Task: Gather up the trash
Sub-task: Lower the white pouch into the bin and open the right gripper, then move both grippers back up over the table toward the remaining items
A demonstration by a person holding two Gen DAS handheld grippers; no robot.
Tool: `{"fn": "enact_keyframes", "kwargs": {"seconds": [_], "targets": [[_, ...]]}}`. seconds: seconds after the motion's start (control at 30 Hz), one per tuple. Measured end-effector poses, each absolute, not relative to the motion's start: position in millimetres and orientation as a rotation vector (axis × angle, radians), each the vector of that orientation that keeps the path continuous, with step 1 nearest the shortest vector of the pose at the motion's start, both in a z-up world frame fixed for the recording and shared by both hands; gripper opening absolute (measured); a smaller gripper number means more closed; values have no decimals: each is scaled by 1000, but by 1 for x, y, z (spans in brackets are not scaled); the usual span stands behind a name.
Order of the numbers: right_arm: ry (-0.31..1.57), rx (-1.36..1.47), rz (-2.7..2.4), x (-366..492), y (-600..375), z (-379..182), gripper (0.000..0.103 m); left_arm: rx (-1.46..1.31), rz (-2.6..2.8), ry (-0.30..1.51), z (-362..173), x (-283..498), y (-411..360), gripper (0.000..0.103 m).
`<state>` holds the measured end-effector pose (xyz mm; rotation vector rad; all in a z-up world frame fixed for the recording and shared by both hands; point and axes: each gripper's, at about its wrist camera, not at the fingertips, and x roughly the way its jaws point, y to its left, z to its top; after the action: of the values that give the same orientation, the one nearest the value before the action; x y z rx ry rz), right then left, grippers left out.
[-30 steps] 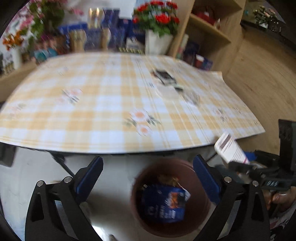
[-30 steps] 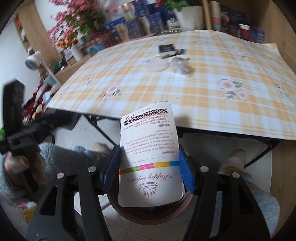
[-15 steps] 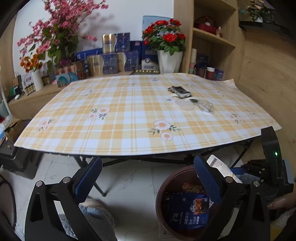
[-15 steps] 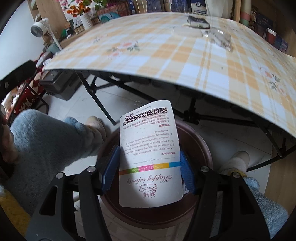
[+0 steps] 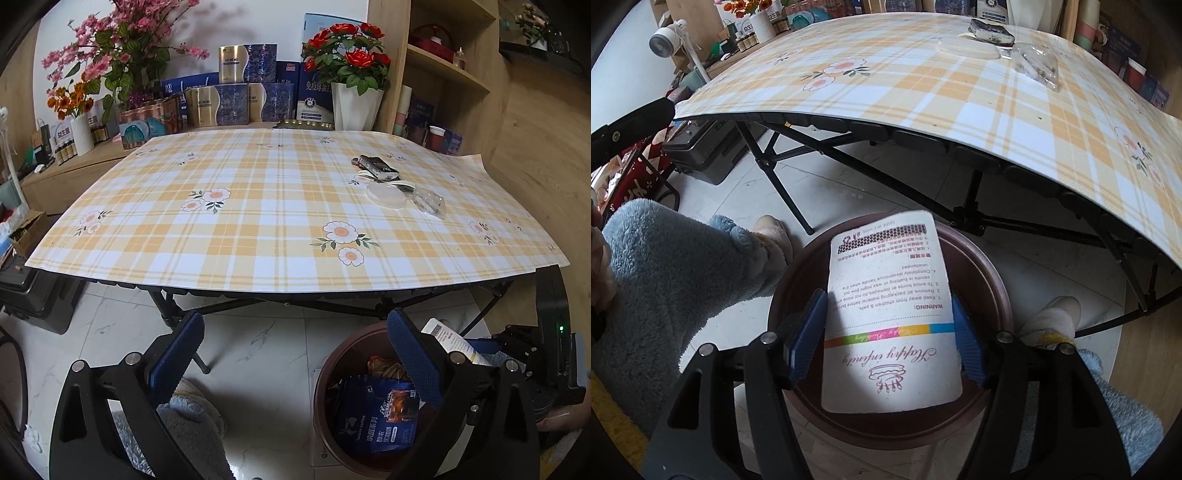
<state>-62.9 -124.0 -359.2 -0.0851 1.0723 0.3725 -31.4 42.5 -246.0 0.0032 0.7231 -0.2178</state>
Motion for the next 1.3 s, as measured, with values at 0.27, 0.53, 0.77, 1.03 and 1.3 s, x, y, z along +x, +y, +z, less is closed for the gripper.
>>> {"fn": "enact_keyframes", "kwargs": {"seconds": [0.27,0.53,0.77,1.03,1.3], "targets": [[1074,-75,361,-60,-126,-358,96,-18,-210,729,-247,-30,45,97],[1078,-63,356,-60,-130,-358,97,-23,-199,736,-247,-28,49,97],[1047,-65,353,-62,-130,-352,97,-23,-193,737,-247,-28,50,97],[986,14,357,-63,-143,-338,97,-12,-187,732,-246,-30,50,97],[889,160,329,-64,-171,-317,97,-19,-204,723,-242,-29,48,97]]}}
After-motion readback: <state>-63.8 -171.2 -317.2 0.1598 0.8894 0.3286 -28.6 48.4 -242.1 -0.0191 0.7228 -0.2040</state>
